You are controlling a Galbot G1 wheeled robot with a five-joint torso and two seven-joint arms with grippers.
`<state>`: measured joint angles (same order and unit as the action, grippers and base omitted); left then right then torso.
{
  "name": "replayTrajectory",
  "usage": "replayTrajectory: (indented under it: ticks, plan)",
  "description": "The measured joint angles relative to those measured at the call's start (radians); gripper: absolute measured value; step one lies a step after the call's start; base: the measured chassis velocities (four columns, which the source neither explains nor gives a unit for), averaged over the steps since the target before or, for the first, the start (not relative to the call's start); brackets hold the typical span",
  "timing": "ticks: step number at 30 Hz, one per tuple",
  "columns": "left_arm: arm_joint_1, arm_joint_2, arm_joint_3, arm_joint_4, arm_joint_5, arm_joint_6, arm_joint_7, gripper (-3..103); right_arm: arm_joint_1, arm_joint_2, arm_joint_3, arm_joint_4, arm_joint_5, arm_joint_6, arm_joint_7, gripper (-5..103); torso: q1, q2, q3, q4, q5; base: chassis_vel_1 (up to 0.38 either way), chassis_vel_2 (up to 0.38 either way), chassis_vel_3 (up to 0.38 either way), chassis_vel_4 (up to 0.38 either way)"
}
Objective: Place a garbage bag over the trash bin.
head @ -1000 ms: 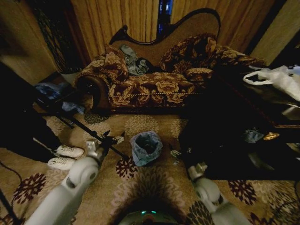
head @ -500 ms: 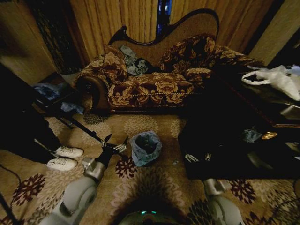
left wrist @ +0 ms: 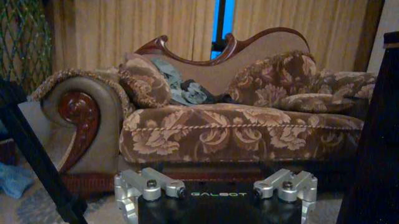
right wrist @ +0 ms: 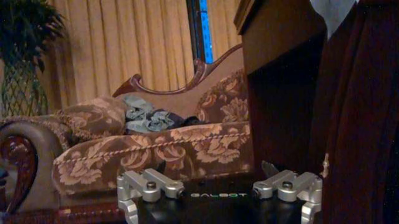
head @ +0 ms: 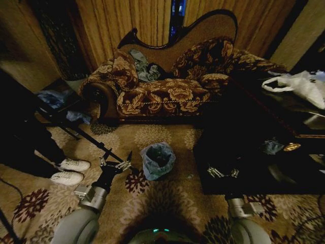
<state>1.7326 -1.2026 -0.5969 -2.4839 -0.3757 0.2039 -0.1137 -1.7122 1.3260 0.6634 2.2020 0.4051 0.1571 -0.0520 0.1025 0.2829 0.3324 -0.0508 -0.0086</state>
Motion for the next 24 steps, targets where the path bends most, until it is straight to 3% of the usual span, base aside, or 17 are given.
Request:
replayTrajectory:
  ticks: [24]
  plan:
    - [-0.020, 0.017, -0.009, 0.005, -0.008, 0.020, -0.001, 100, -0.039, -0.010, -0.010, 0.000, -0.027, -0.003, -0.007, 100, 0.000, 0.000, 0.000, -0.0001, 0.0000, 0.000, 0.000, 0.000, 0.000]
